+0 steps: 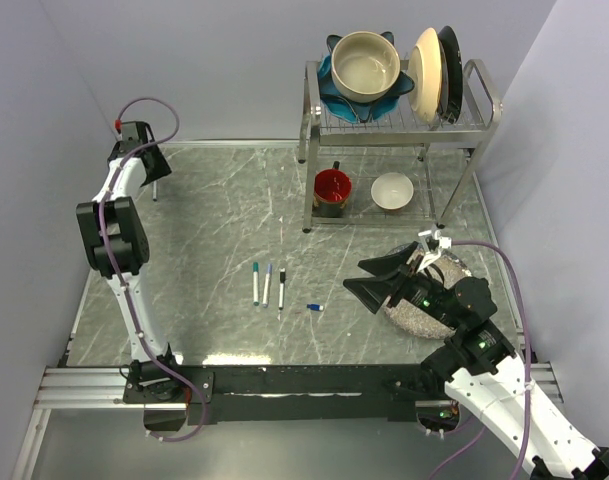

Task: Insert the pens into the pen caps

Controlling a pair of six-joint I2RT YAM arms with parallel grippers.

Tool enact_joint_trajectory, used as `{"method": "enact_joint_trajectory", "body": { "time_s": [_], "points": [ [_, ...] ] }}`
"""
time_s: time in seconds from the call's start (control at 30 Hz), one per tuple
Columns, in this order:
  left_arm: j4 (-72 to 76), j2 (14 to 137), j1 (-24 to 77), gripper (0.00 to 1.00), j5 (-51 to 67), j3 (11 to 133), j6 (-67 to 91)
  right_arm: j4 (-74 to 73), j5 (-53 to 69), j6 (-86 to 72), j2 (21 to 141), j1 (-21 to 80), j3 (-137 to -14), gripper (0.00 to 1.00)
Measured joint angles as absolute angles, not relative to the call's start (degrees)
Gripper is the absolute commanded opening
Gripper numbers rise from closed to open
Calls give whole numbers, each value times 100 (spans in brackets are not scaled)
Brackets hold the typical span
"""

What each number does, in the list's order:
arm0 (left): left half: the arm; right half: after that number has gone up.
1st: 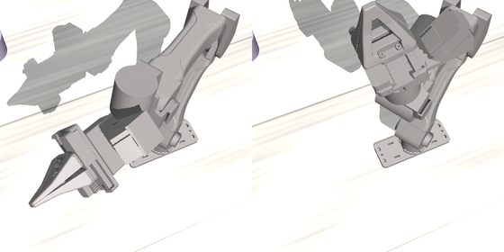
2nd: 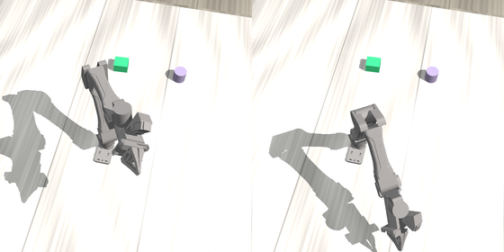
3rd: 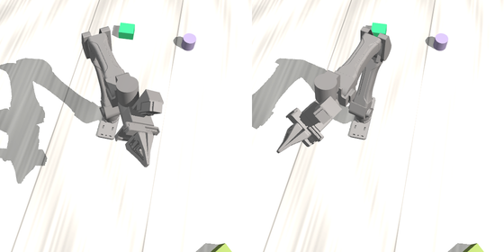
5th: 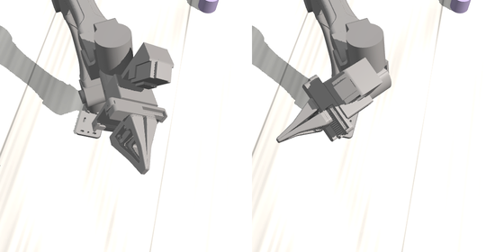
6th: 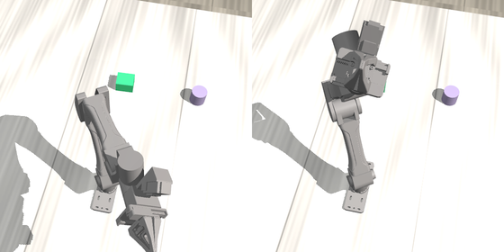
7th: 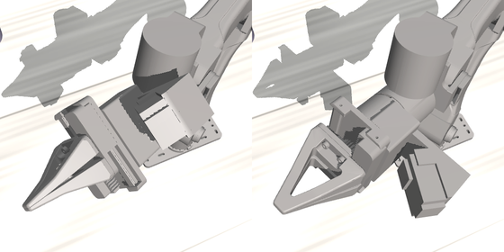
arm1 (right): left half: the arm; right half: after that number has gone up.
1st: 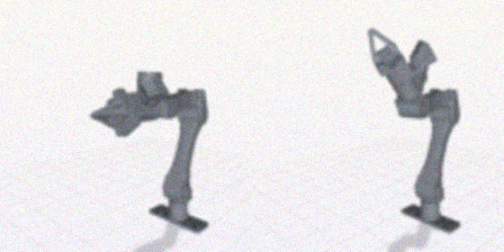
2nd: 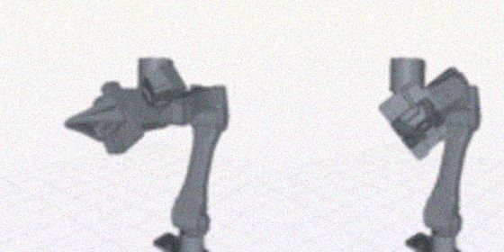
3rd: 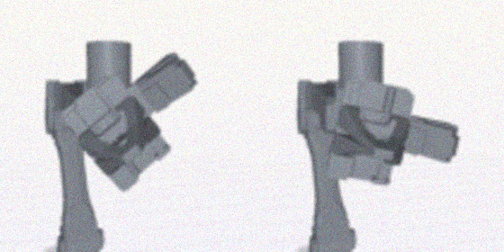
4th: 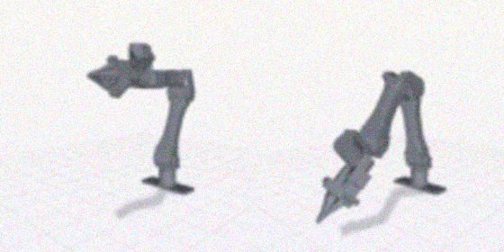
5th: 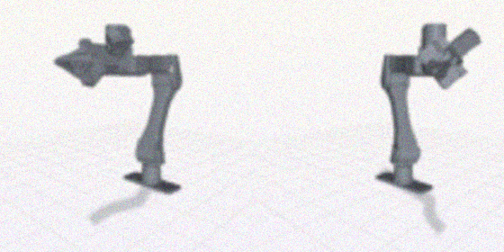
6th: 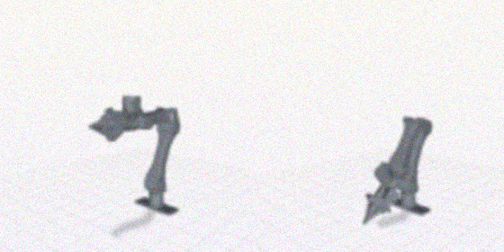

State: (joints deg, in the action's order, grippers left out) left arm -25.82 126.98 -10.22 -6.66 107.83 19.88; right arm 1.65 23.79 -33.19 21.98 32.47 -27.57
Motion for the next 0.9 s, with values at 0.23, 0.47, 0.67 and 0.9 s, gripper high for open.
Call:
{"method": "enact_joint_trajectory", "body": {
  "time_s": [0.23, 0.47, 0.67, 0.9],
  "points": [
    [-2749, 13122, -1173, 52, -642, 11107, 1865, 167, 2311, -3269, 2314, 3247, -2757, 95],
    [-3004, 13603, -1282, 48, -574, 11566, 1780, 207, 2309, -3269, 2390, 3247, -2757, 95],
    [-3124, 13863, -1278, 43, -563, 11725, 1739, 235, 2300, -3269, 2403, 3247, -2757, 95],
    [-3229, 13965, -1278, 17, -596, 11920, 1721, 255, 2287, -3267, 2462, 3247, -2757, 95]
  ]
}}
